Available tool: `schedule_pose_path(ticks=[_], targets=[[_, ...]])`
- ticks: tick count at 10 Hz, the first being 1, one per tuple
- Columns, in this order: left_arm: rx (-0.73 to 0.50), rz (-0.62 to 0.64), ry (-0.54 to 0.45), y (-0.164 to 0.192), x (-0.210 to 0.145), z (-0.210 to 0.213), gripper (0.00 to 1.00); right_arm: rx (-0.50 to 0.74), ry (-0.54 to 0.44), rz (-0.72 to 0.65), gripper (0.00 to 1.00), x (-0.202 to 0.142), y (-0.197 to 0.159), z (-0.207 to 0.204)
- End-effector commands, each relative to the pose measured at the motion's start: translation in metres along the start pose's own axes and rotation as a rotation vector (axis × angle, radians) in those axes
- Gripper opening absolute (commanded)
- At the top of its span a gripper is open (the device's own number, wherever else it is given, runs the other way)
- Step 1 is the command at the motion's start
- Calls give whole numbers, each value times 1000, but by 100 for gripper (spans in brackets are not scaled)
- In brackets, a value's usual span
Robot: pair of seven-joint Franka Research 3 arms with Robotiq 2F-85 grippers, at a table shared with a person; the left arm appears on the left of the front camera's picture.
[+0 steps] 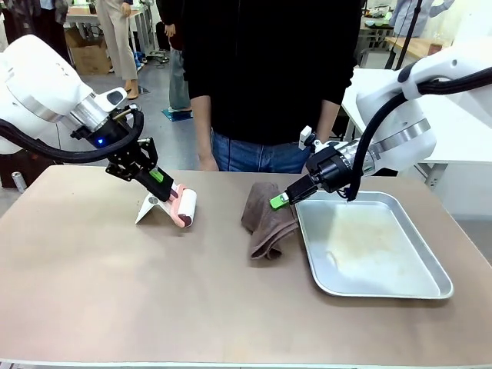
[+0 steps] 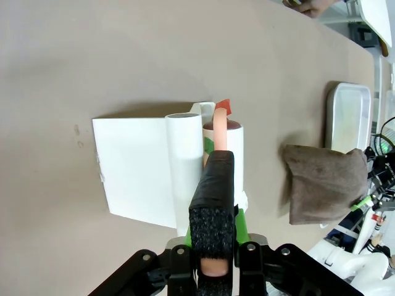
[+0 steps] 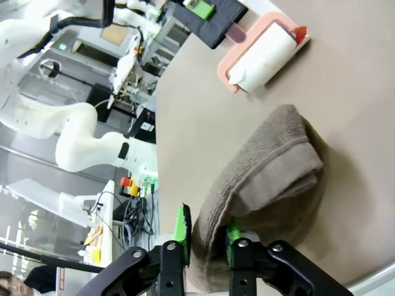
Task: Clean the surface of the table.
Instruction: Return the Lint Roller and towel to their original positions.
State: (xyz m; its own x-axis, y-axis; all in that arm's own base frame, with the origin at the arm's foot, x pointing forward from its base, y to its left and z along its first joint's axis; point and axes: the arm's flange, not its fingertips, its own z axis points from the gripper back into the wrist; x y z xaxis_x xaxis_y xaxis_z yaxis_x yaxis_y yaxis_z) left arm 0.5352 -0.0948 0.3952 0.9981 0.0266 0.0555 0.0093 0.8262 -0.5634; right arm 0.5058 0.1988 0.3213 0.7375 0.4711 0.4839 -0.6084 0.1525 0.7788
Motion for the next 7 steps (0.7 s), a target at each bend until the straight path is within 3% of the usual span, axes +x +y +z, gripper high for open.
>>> schedule_pose_path(ticks=[1, 2, 4, 7], targets=[[35, 29, 25, 10, 5, -13, 82, 22, -16, 0, 100, 0, 3, 1], [38, 32, 29, 10, 5, -13, 100, 17, -15, -1, 100, -1, 3, 2], [36, 37, 15, 13, 6, -9, 100, -16, -12, 8, 96, -2, 4, 6], [-18, 53, 18, 23, 8, 5, 100, -81, 58, 25, 100, -4, 10, 18]])
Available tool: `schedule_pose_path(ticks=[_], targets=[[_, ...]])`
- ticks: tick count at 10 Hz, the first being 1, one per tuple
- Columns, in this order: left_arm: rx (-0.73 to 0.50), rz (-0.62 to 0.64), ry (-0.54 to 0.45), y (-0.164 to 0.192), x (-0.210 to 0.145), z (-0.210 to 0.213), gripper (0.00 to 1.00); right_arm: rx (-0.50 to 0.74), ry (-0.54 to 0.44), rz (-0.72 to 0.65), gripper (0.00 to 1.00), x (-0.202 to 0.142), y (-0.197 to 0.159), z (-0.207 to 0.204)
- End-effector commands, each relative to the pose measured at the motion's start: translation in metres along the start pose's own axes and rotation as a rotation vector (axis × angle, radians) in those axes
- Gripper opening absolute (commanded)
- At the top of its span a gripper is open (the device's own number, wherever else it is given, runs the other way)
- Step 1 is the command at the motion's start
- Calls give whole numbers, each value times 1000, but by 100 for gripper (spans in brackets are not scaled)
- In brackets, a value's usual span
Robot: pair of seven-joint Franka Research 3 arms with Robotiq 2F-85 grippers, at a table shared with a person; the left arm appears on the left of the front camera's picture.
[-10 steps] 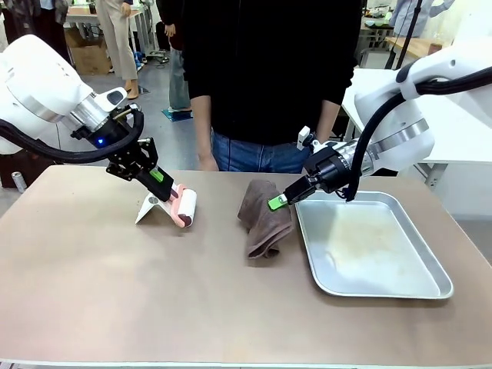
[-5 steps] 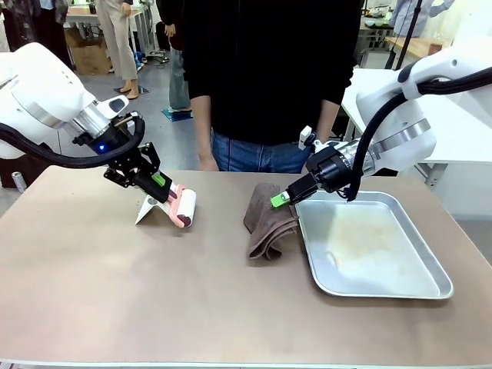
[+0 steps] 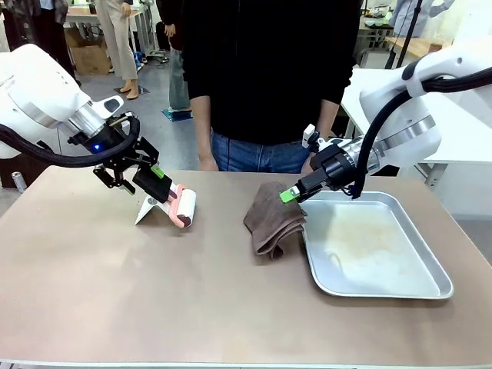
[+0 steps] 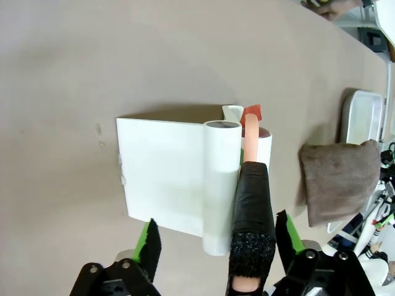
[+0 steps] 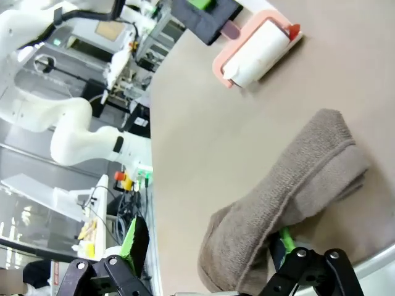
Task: Clean the surface of the table.
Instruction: Return the Lint Roller and towel to their original positions.
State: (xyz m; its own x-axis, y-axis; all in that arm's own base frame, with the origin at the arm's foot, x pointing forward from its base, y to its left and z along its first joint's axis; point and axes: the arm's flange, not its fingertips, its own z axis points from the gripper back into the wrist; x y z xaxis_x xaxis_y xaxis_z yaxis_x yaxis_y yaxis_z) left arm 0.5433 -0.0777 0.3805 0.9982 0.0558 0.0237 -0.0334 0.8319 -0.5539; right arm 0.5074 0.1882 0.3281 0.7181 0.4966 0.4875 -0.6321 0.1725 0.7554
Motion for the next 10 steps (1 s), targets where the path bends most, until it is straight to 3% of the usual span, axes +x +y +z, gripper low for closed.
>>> schedule_pose_path(ticks=[1, 4, 6, 9, 10], targets=[[-64, 4, -9, 1, -2, 19, 100, -92, 60, 23, 100, -3, 11, 11], [-179, -26, -95, -1, -15, 65, 100, -270, 152, 139, 100, 10, 39, 27], [-230, -37, -157, 3, -27, 93, 100, -388, 162, 166, 100, 15, 54, 39], [-276, -59, -206, 6, -46, 119, 100, -379, 47, 211, 100, 9, 72, 50], [-282, -64, -209, 8, -54, 125, 100, -295, 11, 205, 100, 2, 76, 51]])
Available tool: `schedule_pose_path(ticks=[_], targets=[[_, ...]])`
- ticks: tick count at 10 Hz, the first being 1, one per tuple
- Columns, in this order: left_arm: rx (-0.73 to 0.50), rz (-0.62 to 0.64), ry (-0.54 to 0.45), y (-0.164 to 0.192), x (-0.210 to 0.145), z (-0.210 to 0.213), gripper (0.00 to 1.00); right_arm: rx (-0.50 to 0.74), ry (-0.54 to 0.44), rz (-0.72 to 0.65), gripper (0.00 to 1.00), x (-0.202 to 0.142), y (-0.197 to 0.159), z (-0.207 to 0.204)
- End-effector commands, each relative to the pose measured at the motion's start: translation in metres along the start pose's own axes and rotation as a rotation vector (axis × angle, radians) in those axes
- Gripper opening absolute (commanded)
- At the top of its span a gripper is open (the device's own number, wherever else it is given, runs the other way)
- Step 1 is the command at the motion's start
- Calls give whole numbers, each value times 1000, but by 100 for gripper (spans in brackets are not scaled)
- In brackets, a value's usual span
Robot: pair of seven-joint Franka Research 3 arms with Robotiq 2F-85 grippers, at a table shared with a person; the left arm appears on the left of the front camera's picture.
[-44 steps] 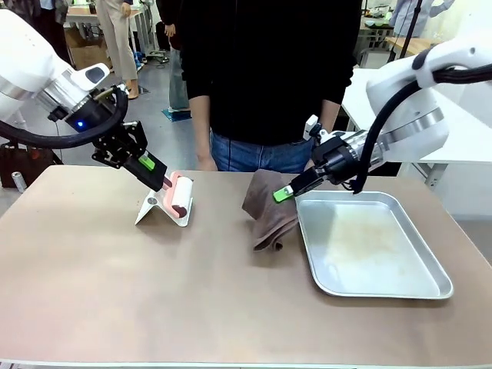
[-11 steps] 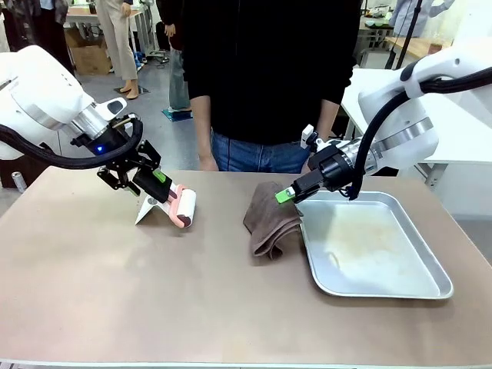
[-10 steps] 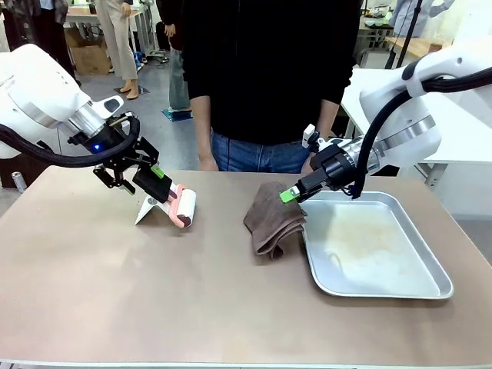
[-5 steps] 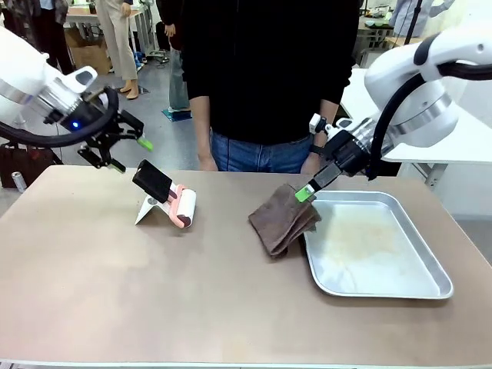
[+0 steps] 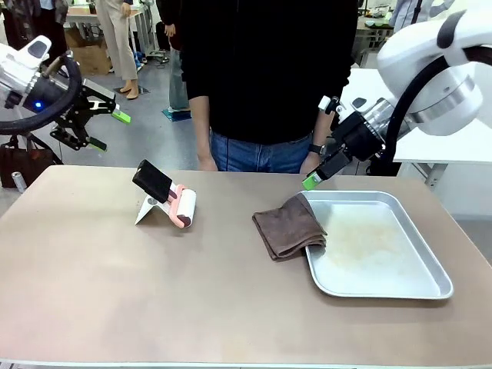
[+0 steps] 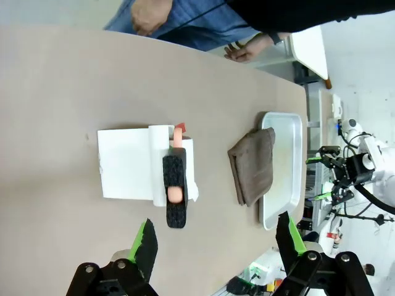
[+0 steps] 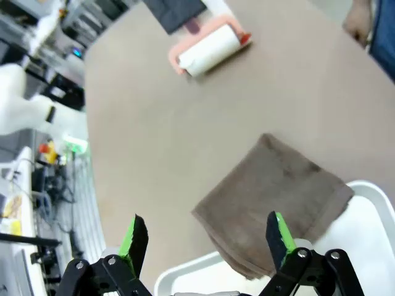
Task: Clean the surface of the table.
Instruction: Return the Lint Roller and towel to their original positions.
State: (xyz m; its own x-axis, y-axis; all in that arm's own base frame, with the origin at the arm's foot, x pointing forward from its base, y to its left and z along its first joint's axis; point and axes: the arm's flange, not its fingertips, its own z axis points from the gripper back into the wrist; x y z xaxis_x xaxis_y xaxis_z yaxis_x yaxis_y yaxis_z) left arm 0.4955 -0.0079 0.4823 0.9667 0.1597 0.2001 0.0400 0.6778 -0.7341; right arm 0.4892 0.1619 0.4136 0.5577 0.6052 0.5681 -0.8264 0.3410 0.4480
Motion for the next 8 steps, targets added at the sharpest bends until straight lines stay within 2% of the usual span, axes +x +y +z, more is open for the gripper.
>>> schedule_pose_path(ticks=[1, 4, 7, 8], targets=[[-56, -28, 22, 5, -21, 11, 100, 108, -104, -19, 100, -19, 12, 1], [-166, -30, 64, 18, -61, 63, 100, 232, -286, -75, 100, -59, 31, 45], [-296, -34, 80, 43, -115, 120, 100, 220, -399, -166, 100, -112, 49, 112], [-348, -29, 48, 52, -136, 141, 100, 224, -439, -183, 100, -131, 58, 138]])
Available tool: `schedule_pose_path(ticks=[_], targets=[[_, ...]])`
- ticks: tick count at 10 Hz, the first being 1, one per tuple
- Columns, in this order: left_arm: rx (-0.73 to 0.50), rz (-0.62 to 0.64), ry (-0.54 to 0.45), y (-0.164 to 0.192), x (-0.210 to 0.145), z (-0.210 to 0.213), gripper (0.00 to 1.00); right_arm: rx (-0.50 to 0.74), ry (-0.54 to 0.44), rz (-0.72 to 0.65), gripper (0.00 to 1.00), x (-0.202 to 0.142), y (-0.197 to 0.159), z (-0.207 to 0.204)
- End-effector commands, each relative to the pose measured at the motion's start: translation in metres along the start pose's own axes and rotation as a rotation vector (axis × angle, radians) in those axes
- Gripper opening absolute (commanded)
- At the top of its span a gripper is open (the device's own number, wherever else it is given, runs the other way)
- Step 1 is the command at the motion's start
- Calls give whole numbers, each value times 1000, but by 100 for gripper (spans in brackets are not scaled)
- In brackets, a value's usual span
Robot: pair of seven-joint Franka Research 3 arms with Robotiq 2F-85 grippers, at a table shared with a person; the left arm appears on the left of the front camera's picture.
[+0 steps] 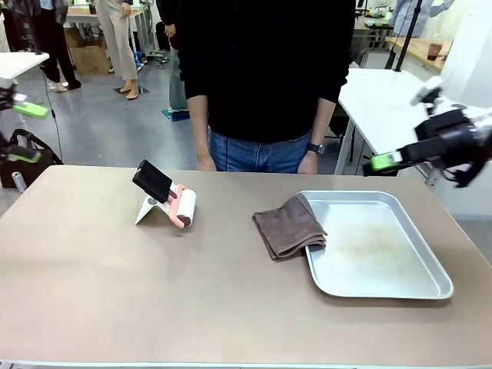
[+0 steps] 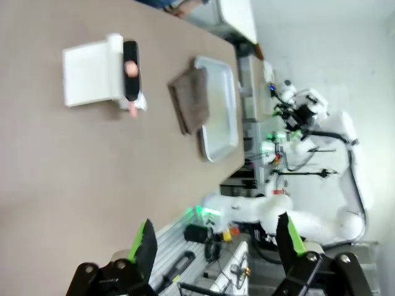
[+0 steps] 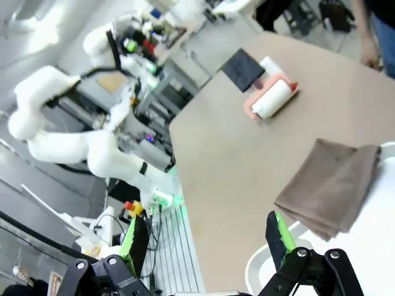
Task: Clean the surface of the table.
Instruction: Return the Lint Roller and towel to their original positions.
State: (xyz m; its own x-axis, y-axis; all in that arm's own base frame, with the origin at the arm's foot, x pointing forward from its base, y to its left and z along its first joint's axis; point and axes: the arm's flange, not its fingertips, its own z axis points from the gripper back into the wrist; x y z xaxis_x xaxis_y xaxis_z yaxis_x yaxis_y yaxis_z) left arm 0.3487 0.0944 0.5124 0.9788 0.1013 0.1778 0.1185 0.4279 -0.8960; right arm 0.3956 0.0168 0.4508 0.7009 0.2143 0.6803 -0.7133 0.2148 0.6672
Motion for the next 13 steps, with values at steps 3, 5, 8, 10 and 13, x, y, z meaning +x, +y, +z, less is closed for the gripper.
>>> schedule_pose_path(ticks=[3, 5, 8, 10, 13], targets=[[-100, -32, 39, 20, -63, 55, 100, -18, -57, -77, 100, -34, 45, 71], [-80, -102, -5, 34, -78, 69, 100, 76, -180, -224, 100, -55, 46, 97], [-261, -133, -133, 58, -81, 94, 100, 91, -473, -595, 100, -97, 41, 109], [-361, -171, -103, 60, -77, 92, 100, -25, -347, -756, 100, -107, 43, 100], [-240, -120, -128, 56, -85, 94, 100, 94, -394, -581, 100, -107, 24, 126]])
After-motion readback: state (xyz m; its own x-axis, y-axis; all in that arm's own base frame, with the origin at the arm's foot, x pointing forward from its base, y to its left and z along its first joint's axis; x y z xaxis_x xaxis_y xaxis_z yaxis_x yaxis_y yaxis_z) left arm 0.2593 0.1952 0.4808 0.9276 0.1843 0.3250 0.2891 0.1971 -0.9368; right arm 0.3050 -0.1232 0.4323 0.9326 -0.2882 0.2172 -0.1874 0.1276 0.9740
